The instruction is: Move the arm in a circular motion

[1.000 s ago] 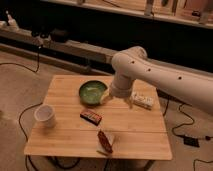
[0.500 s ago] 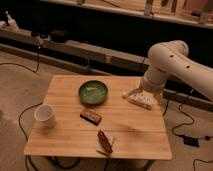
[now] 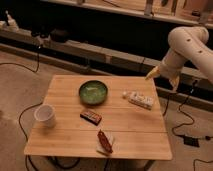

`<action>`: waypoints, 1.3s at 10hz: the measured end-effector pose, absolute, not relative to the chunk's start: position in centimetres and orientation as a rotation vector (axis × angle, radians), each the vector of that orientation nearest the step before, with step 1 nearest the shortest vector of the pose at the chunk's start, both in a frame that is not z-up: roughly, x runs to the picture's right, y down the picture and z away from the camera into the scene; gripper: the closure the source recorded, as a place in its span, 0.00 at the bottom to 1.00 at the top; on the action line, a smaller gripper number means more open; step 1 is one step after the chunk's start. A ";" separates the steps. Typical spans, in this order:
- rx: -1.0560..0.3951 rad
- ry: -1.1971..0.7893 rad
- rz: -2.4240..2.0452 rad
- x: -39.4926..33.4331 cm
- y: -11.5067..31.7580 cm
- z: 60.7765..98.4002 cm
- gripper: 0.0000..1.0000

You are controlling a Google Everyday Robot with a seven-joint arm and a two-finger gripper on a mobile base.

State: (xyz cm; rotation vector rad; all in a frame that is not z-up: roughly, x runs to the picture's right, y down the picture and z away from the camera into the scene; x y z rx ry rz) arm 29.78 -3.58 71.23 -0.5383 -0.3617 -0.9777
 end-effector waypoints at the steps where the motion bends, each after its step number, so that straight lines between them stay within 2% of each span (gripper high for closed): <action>1: -0.541 -0.357 -0.987 29.7 -4.5 71.9 0.20; 4: -0.496 -0.371 -1.100 24.8 -7.7 75.3 0.20; 7: -0.319 -0.393 -1.321 15.5 -9.3 77.9 0.20; 10: -0.196 -0.487 -1.454 7.2 -4.9 77.6 0.20; 13: -0.233 -0.644 -1.488 2.2 2.7 74.4 0.20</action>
